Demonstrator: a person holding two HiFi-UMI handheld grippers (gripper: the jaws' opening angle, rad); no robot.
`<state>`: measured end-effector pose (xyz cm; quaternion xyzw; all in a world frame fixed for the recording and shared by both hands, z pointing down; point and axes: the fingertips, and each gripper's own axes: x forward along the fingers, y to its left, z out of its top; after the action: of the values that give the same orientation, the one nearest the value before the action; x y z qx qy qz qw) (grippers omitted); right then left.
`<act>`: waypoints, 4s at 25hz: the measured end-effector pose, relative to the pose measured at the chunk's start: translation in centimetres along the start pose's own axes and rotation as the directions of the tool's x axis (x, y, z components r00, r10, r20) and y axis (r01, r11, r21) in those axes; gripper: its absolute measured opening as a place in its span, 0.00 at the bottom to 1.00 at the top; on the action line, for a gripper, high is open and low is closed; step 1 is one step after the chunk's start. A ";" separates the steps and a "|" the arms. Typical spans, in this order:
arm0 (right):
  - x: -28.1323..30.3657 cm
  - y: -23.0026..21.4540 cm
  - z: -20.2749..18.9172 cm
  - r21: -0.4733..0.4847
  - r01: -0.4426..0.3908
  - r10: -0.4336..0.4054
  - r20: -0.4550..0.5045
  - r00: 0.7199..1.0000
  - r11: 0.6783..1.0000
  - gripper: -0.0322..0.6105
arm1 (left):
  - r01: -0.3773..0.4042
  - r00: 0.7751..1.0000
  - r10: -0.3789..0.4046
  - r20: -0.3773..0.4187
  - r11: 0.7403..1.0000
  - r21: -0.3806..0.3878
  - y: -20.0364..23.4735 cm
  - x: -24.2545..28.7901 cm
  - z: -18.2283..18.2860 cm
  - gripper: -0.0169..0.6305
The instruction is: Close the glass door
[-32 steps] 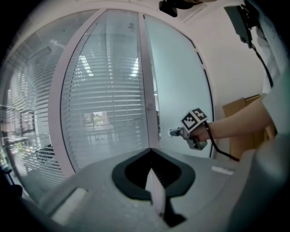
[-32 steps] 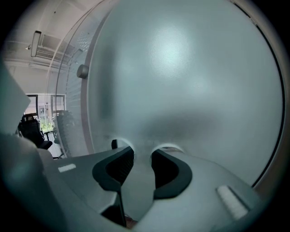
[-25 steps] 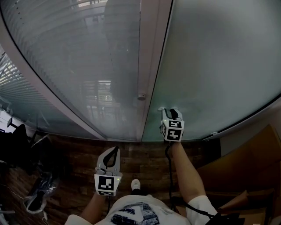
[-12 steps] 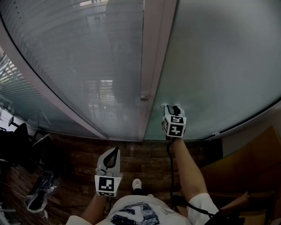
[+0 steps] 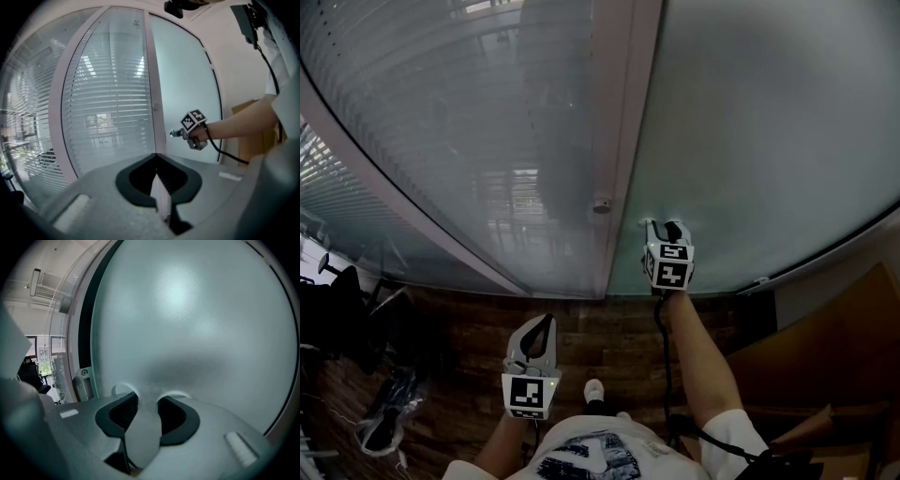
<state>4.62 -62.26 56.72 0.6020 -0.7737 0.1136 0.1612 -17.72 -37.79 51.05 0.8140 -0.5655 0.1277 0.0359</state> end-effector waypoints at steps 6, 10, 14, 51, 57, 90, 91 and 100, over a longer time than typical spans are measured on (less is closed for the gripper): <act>-0.1 -0.1 0.1 0.001 0.002 -0.002 0.000 1.000 1.000 0.26 | -0.004 1.000 0.004 -0.004 1.000 0.000 0.0 -0.2 0.1 0.03; 0.0 -0.2 0.0 0.002 0.003 -0.003 0.001 1.000 1.000 0.26 | -0.003 1.000 0.003 -0.011 1.000 -0.003 0.1 -0.2 -0.4 0.03; 0.0 -0.2 0.2 0.000 0.003 -0.003 0.002 1.000 1.000 0.26 | 0.001 1.000 -0.001 -0.015 1.000 -0.004 0.0 0.0 -0.3 0.03; -11.1 -1.2 -3.5 0.010 0.026 -0.026 0.013 1.000 1.000 0.16 | 0.008 1.000 -0.008 0.003 1.000 0.024 -5.4 -7.4 -0.5 0.03; -18.3 -0.8 -4.0 0.017 -0.009 0.007 0.085 0.996 1.000 0.13 | 0.017 1.000 -0.018 0.019 0.999 0.036 -8.1 -9.5 -0.2 0.03; -48.7 7.3 -9.7 0.035 -0.162 0.150 0.227 0.962 0.986 0.06 | 0.030 0.998 -0.033 0.063 0.999 0.038 -14.2 -20.1 -0.3 0.03; -48.7 7.5 -9.6 0.032 -0.161 0.149 0.229 0.962 0.987 0.06 | 0.030 0.998 -0.033 0.062 0.999 0.036 -14.2 -20.3 -0.4 0.03; -48.4 8.1 -9.8 0.026 -0.167 0.157 0.221 0.963 0.986 0.06 | 0.055 0.996 -0.057 0.072 0.998 0.031 -15.5 -20.5 -0.4 0.03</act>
<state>8.74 -13.26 47.24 0.5490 -0.8306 0.0768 0.0523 -10.10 -13.48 47.72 0.8341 -0.5414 0.1052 0.0072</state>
